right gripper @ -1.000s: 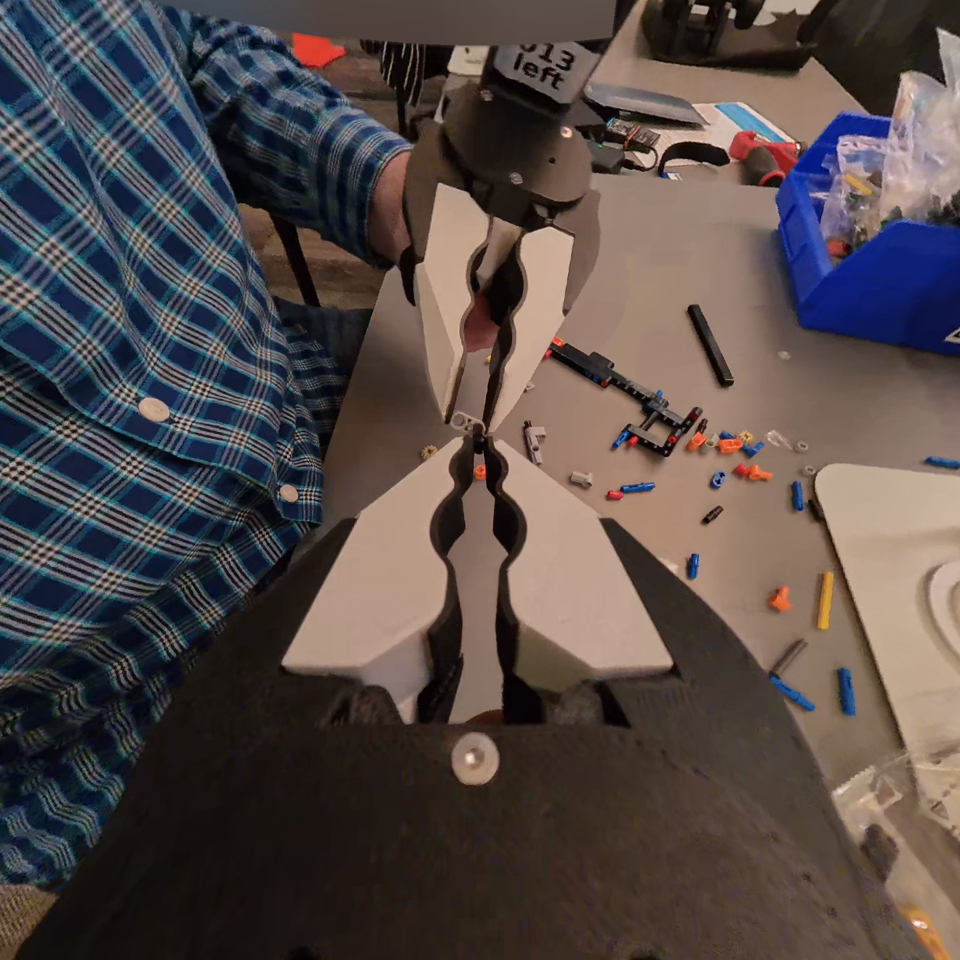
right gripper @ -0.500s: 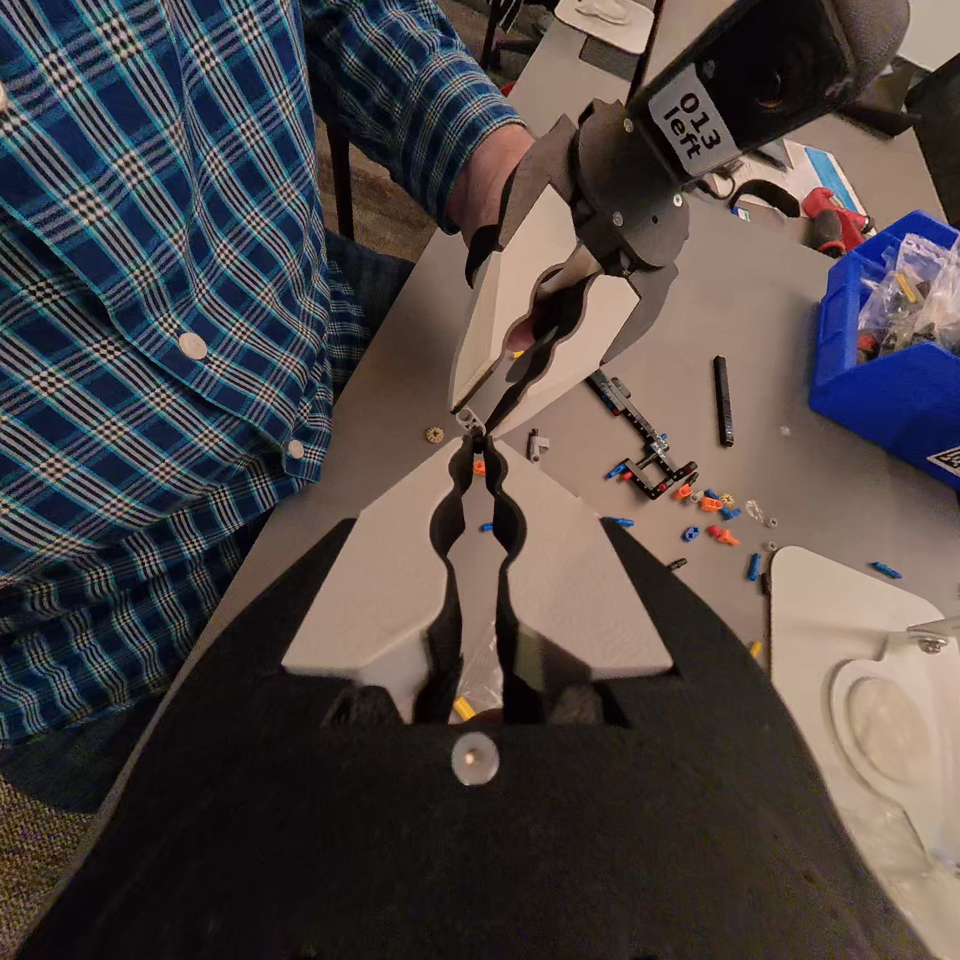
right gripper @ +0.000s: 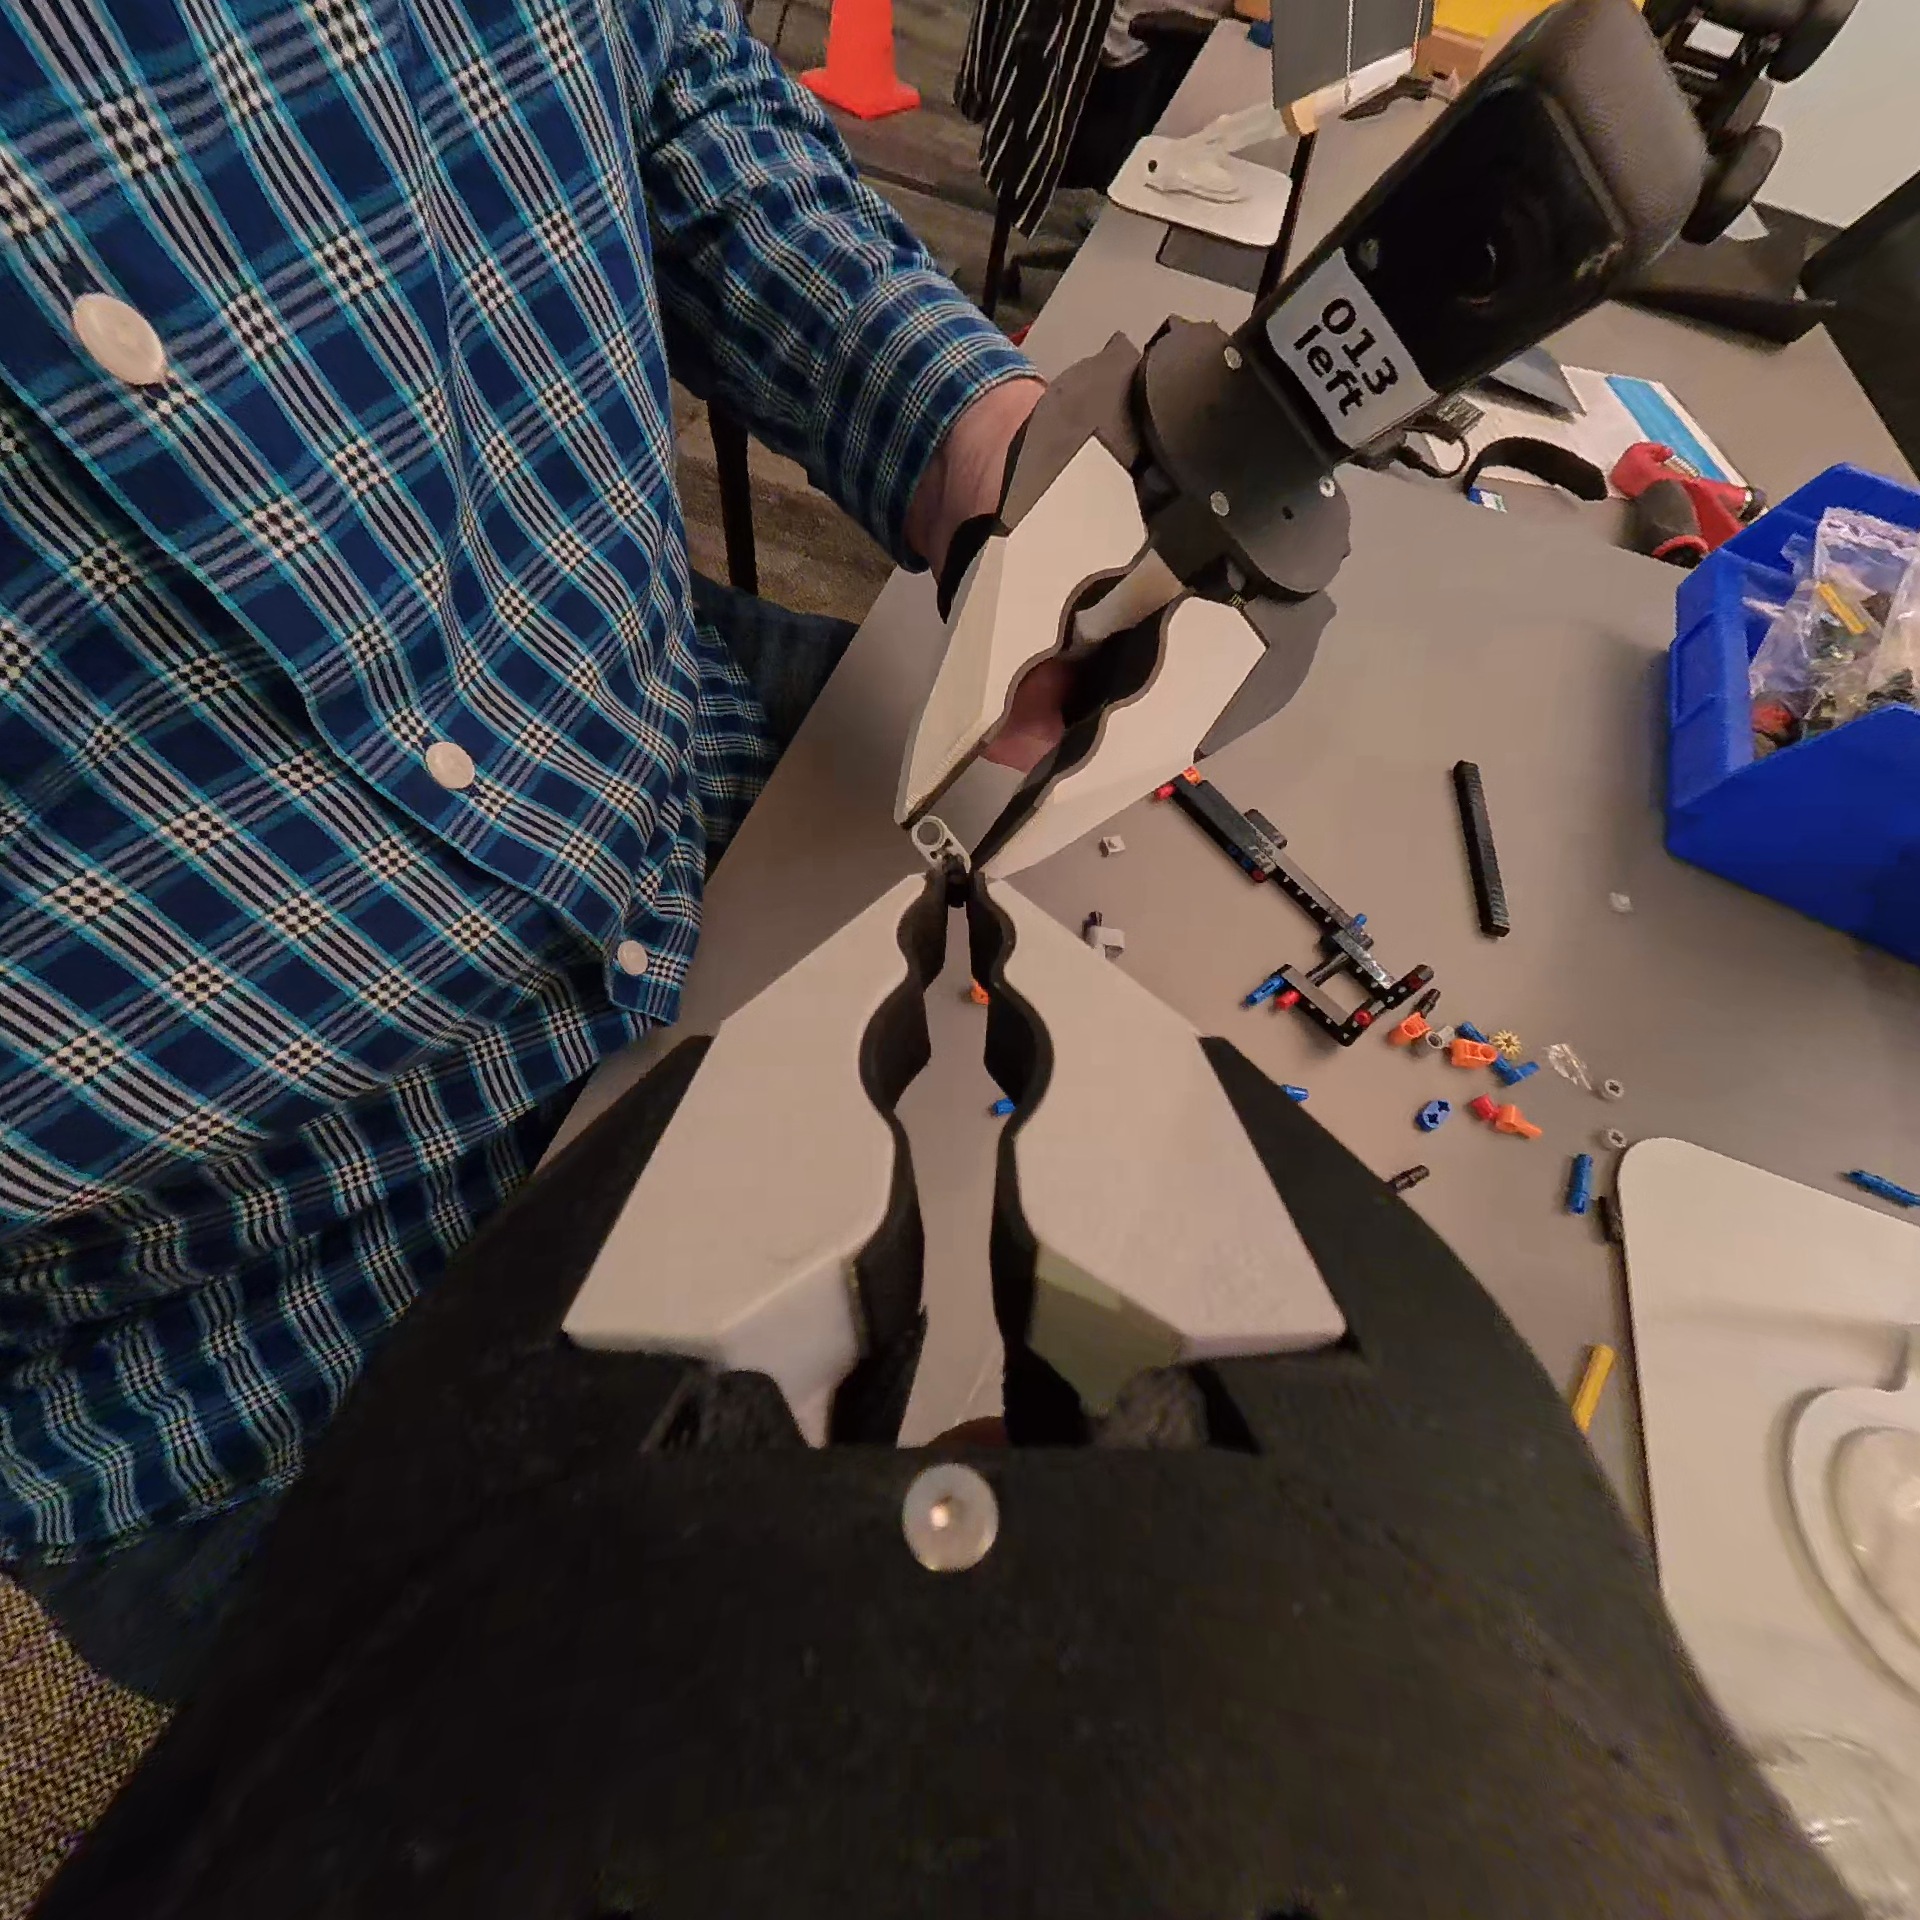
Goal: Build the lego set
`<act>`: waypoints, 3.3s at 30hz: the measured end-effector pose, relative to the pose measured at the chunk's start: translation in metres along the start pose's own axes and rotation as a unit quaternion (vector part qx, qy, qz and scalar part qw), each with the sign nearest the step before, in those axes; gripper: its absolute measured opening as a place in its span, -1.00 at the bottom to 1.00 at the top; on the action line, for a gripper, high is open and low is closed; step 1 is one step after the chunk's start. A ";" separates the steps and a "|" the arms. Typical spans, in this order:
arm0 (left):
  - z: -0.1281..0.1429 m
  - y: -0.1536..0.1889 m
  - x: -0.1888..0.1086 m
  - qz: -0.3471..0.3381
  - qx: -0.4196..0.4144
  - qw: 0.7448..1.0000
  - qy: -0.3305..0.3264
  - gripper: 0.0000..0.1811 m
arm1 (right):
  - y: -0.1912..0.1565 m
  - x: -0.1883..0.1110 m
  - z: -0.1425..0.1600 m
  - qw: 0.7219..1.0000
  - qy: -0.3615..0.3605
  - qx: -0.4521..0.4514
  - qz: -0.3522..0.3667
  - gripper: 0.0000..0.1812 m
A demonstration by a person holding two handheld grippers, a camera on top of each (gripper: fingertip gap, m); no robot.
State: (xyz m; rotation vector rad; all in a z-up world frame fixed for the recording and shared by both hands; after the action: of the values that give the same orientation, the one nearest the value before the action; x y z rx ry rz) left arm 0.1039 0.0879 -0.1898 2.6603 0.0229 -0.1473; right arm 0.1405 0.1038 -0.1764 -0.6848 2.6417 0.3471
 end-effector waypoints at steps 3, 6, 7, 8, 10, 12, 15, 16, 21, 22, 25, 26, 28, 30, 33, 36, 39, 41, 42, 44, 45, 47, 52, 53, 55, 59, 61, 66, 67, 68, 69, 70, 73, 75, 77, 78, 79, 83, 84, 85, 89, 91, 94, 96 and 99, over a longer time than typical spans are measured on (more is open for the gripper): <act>0.000 0.001 0.001 0.002 0.000 1.000 -0.002 -0.87 | -0.001 0.000 0.000 1.000 -0.002 -0.003 -0.003 -0.98; 0.001 0.002 0.002 0.005 -0.001 1.000 -0.005 -0.87 | -0.002 0.000 0.000 1.000 -0.004 -0.006 -0.008 -0.98; 0.002 0.002 0.002 0.005 -0.001 1.000 -0.007 -0.87 | -0.002 0.001 0.000 1.000 -0.008 -0.009 -0.010 -0.98; 0.002 0.002 0.003 0.006 -0.001 1.000 -0.009 -0.87 | -0.003 0.001 0.000 1.000 -0.011 -0.011 -0.012 -0.98; 0.002 0.003 0.003 0.008 -0.001 1.000 -0.010 -0.87 | -0.004 0.002 -0.001 1.000 -0.013 -0.013 -0.017 -0.98; 0.003 0.004 0.004 0.008 0.001 1.000 -0.014 -0.87 | -0.004 0.002 -0.001 0.999 -0.020 -0.016 -0.021 -0.98; 0.004 0.005 0.005 0.008 0.005 1.000 -0.021 -0.87 | -0.005 0.003 -0.001 0.999 -0.028 -0.018 -0.030 -0.98; 0.005 0.005 0.005 0.008 0.005 1.000 -0.022 -0.87 | -0.005 0.003 -0.001 0.999 -0.030 -0.018 -0.033 -0.98; 0.008 0.007 0.008 0.014 0.006 0.999 -0.031 -0.87 | -0.008 0.005 0.000 0.998 -0.035 -0.016 -0.053 -0.98; 0.008 0.007 0.008 0.014 0.007 0.999 -0.033 -0.87 | -0.008 0.005 0.000 0.998 -0.036 -0.016 -0.056 -0.98; 0.010 0.008 0.009 0.016 0.008 0.999 -0.038 -0.87 | -0.010 0.006 0.000 0.997 -0.040 -0.016 -0.066 -0.98; 0.011 0.008 0.010 0.016 0.008 0.999 -0.042 -0.87 | -0.010 0.007 0.001 0.997 -0.044 -0.016 -0.070 -0.98; 0.012 0.008 0.010 0.016 0.007 0.999 -0.044 -0.88 | -0.011 0.008 0.002 0.996 -0.048 -0.017 -0.073 -0.98; 0.011 0.007 0.011 0.016 0.006 0.999 -0.042 -0.88 | -0.010 0.007 0.002 0.996 -0.049 -0.015 -0.073 -0.98; 0.014 0.007 0.012 0.011 0.013 0.998 -0.052 -0.88 | -0.011 0.008 0.004 0.996 -0.052 -0.006 -0.077 -0.98; 0.012 0.005 0.012 0.002 0.016 0.999 -0.045 -0.87 | -0.009 0.007 0.004 0.996 -0.045 0.015 -0.072 -0.97; 0.009 0.003 0.011 -0.010 0.025 0.999 -0.040 -0.87 | -0.005 0.004 0.005 0.997 -0.039 0.029 -0.057 -0.97; 0.008 0.004 0.011 -0.008 0.026 0.999 -0.040 -0.87 | -0.006 0.003 0.004 0.998 -0.032 0.027 -0.055 -0.97; 0.008 0.005 0.012 -0.005 0.025 0.999 -0.041 -0.87 | -0.007 0.003 0.004 0.998 -0.032 0.025 -0.058 -0.97; 0.008 0.006 0.013 0.002 0.023 0.999 -0.038 -0.87 | -0.009 0.002 0.003 0.998 -0.031 0.017 -0.060 -0.98; 0.006 0.008 0.014 0.009 0.020 0.999 -0.033 -0.88 | -0.010 0.001 0.001 0.998 -0.028 0.013 -0.061 -0.98; 0.004 0.010 0.014 0.017 0.015 0.999 -0.028 -0.87 | -0.010 0.000 -0.001 0.998 -0.022 0.008 -0.063 -0.98; 0.005 0.013 0.015 0.029 0.010 0.999 -0.031 -0.88 | -0.014 0.000 -0.002 0.997 -0.016 0.001 -0.070 -0.98; 0.006 0.013 0.016 0.029 0.009 0.999 -0.032 -0.87 | -0.014 0.000 -0.001 0.997 -0.018 0.001 -0.071 -0.98; 0.007 0.013 0.017 0.034 0.006 0.999 -0.035 -0.88 | -0.016 0.000 -0.001 0.997 -0.020 0.001 -0.076 -0.97; 0.010 0.013 0.018 0.035 0.005 0.998 -0.043 -0.88 | -0.018 0.002 0.001 0.996 -0.028 -0.001 -0.083 -0.97; 0.009 0.014 0.017 0.037 0.004 0.998 -0.041 -0.88 | -0.018 0.002 0.000 0.996 -0.027 -0.001 -0.085 -0.98; 0.005 0.008 0.015 0.030 -0.011 0.999 -0.015 -0.87 | -0.011 -0.001 -0.001 0.997 -0.018 0.017 -0.068 -0.97; 0.003 0.007 0.015 0.030 -0.016 0.999 -0.005 -0.87 | -0.008 -0.003 -0.002 0.998 -0.015 0.021 -0.060 -0.96; 0.001 0.006 0.015 0.030 -0.019 0.999 0.001 -0.87 | -0.005 -0.005 -0.003 0.998 -0.015 0.024 -0.049 -0.89; -0.001 0.006 0.015 0.029 -0.021 0.999 0.008 -0.87 | -0.002 -0.006 -0.004 0.999 -0.015 0.025 -0.038 -0.72; -0.004 0.005 0.015 0.031 -0.026 0.999 0.018 -0.87 | -0.001 -0.007 -0.006 0.999 -0.013 0.022 -0.032 -0.72; -0.012 0.003 0.014 0.032 -0.038 0.998 0.043 -0.87 | 0.003 -0.009 -0.006 1.000 -0.016 0.016 0.001 -0.65; -0.020 0.001 0.011 0.034 -0.053 0.996 0.071 -0.87 | 0.008 -0.017 -0.008 0.999 -0.015 0.008 0.045 -0.58; -0.029 -0.003 0.008 0.035 -0.075 0.991 0.108 -0.87 | 0.013 -0.023 -0.011 0.994 -0.020 -0.018 0.109 -0.53; -0.033 -0.006 0.007 0.035 -0.088 0.987 0.126 -0.87 | 0.014 -0.023 -0.012 0.989 -0.026 -0.034 0.139 -0.52; -0.036 -0.007 0.006 0.040 -0.099 0.984 0.141 -0.87 | 0.014 -0.022 -0.013 0.985 -0.030 -0.048 0.164 -0.52; -0.041 -0.009 0.010 0.050 -0.120 0.978 0.162 -0.87 | 0.015 -0.018 -0.012 0.964 -0.072 -0.101 0.234 -0.50; -0.041 -0.008 0.011 0.051 -0.124 0.977 0.164 -0.88 | 0.015 -0.018 -0.012 0.961 -0.079 -0.109 0.241 -0.52; -0.041 -0.008 0.013 0.052 -0.127 0.977 0.166 -0.87 | 0.015 -0.018 -0.012 0.958 -0.082 -0.114 0.250 -0.54; -0.041 -0.006 0.017 0.054 -0.135 0.975 0.169 -0.87 | 0.016 -0.022 -0.012 0.950 -0.091 -0.122 0.271 -0.67; -0.041 -0.006 0.019 0.057 -0.138 0.974 0.172 -0.87 | 0.015 -0.023 -0.012 0.949 -0.094 -0.125 0.275 -0.67; -0.042 -0.005 0.021 0.059 -0.140 0.973 0.174 -0.87 | 0.013 -0.026 -0.013 0.948 -0.094 -0.126 0.278 -0.68; -0.043 -0.004 0.022 0.063 -0.144 0.971 0.179 -0.87 | 0.012 -0.027 -0.012 0.948 -0.088 -0.123 0.280 -0.69; -0.043 -0.004 0.023 0.066 -0.147 0.970 0.183 -0.88 | 0.011 -0.029 -0.012 0.950 -0.081 -0.115 0.279 -0.69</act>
State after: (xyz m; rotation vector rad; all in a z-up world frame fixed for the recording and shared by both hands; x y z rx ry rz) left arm 0.1312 0.1110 -0.1556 2.3480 -0.0124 0.3642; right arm 0.1540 0.1213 -0.1517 0.0520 2.6114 0.8393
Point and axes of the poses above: each gripper's, where its closed fingertips meet, x out along the fingers, z out of its underside, y = z × x across the jaws, the point moved 2 cm from there along -x, back along the fingers, and after that the axes turned 1 degree about y, right-handed, at the moved point
